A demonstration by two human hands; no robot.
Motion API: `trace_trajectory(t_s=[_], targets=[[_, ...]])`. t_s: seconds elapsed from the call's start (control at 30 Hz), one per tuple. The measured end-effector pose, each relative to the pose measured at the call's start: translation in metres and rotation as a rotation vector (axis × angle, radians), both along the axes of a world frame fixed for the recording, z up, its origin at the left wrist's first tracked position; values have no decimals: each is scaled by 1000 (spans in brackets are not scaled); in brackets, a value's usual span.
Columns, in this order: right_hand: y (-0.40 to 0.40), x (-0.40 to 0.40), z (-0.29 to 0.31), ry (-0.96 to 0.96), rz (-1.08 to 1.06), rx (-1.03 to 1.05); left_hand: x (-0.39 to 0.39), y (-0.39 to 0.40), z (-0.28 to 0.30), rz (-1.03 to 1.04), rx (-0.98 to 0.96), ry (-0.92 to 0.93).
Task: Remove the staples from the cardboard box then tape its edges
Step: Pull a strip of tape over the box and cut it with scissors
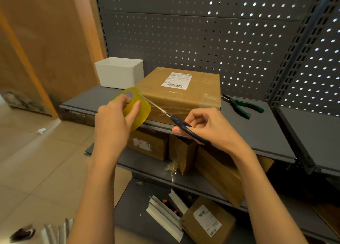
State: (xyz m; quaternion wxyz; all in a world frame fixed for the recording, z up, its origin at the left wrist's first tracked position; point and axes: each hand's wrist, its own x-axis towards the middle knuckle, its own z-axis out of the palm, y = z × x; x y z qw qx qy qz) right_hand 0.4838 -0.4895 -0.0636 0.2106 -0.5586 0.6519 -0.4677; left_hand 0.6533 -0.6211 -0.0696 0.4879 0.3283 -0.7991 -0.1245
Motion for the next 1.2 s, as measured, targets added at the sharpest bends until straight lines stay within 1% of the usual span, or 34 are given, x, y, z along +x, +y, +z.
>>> trace_trajectory(t_s=[0.2, 0.37, 0.47, 0.63, 0.93, 1.07, 1.2], targets=[[-17, 13, -1, 26, -107, -52, 15, -35, 5, 58, -69, -56], [-33, 25, 0, 16, -234, -161, 22, -66, 6, 15, -104, -116], [-39, 29, -1, -10, -278, -202, 25, -89, 2, -21, -120, -199], [-47, 33, -4, 4, -275, -189, 24, -128, -9, -58, -89, -331], [-55, 32, -6, 91, -341, -184, 3, -166, -29, -158, -15, -448], [-57, 27, -4, 67, -391, -205, -4, -167, -36, -154, 31, -437], [-57, 26, 1, 63, -442, -262, -6, -166, -31, -122, 23, -444]])
